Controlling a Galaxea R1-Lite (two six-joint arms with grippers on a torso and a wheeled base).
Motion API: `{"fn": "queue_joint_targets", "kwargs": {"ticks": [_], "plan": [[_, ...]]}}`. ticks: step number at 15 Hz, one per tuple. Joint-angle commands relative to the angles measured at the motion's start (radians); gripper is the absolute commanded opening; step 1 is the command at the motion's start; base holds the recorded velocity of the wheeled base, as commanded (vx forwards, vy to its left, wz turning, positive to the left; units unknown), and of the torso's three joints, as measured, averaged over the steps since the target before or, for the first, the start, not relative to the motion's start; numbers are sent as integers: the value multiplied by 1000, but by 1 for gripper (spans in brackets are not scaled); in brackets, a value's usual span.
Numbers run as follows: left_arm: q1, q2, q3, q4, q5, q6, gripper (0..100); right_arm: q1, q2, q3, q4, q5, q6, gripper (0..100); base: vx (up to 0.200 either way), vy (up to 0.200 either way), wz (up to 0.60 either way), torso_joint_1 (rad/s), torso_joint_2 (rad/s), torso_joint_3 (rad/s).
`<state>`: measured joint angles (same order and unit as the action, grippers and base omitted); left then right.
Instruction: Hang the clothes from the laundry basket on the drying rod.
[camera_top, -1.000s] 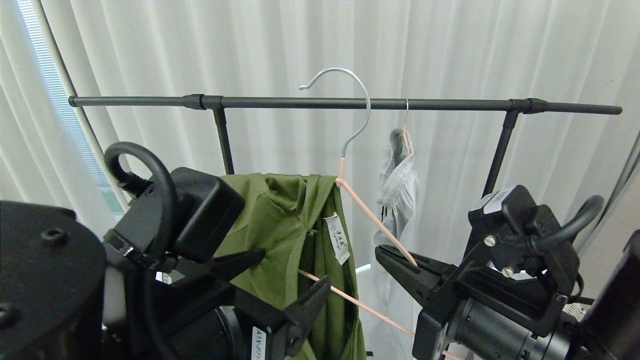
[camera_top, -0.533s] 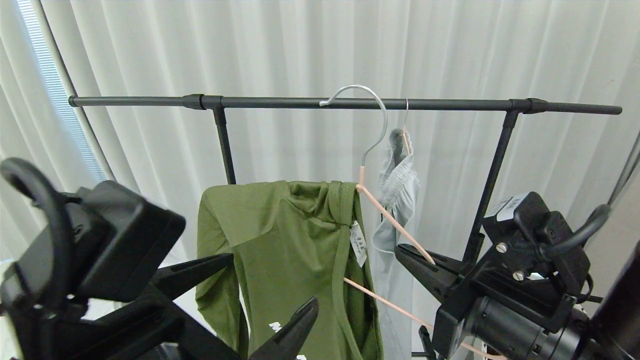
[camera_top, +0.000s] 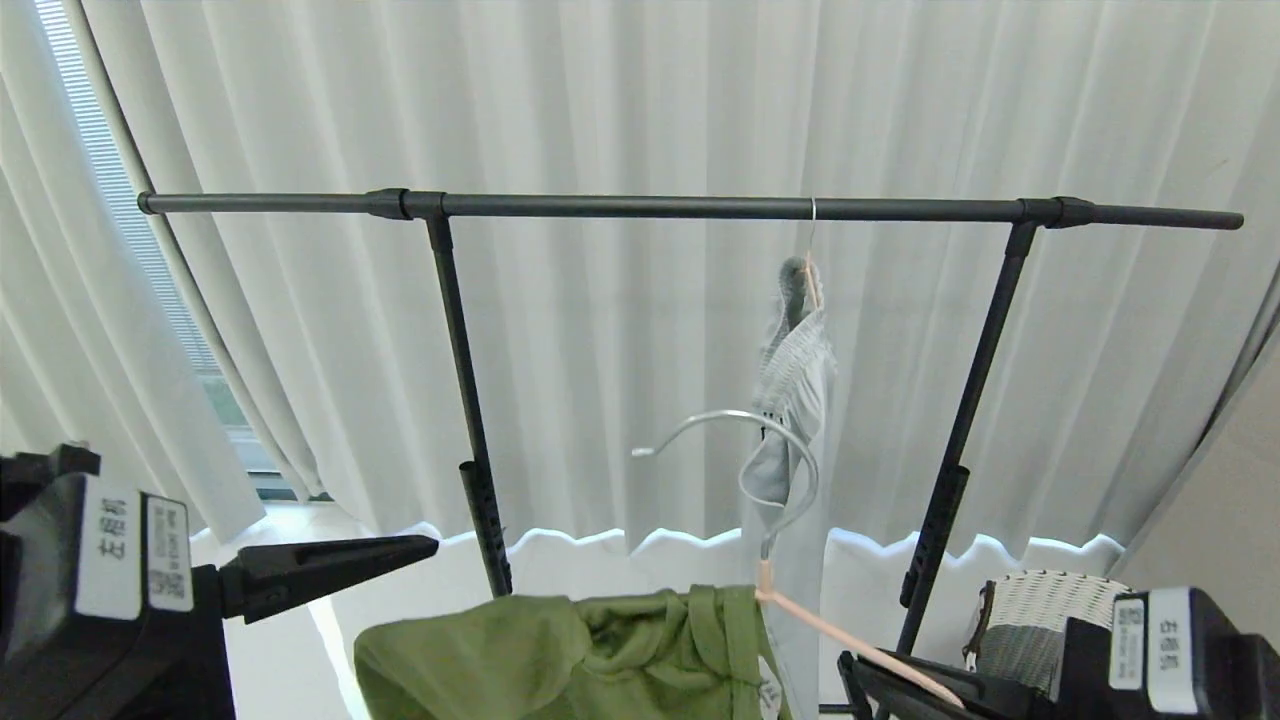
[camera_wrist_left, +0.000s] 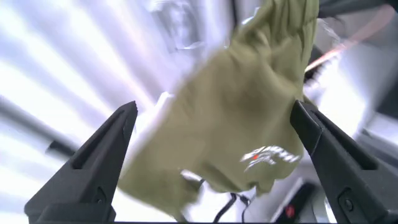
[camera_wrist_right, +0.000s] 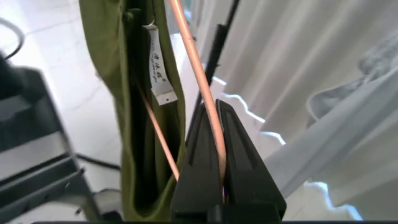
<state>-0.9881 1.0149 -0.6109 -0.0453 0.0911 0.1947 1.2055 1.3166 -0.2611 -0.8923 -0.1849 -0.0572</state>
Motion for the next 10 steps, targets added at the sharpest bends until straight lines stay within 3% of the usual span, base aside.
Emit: {"fn": "queue_joint_targets", "kwargs": {"ticks": [1, 3, 5, 10], "plan": [[14, 19, 19, -1, -91, 8, 100, 92, -23, 45, 0, -2, -6, 0, 0, 0, 0, 0, 0, 0], [-12, 53, 20, -1, -175, 20, 100, 144, -8, 59, 0, -5, -6, 0, 0, 0, 0, 0, 0, 0], [-61, 91, 40, -1, -208, 19, 100, 161, 4, 54, 0, -5, -10, 0, 0, 0, 0, 0, 0, 0], [-109, 174, 43, -2, -206, 17, 100, 166, 6, 45, 0, -5, -24, 0, 0, 0, 0, 0, 0, 0]]}}
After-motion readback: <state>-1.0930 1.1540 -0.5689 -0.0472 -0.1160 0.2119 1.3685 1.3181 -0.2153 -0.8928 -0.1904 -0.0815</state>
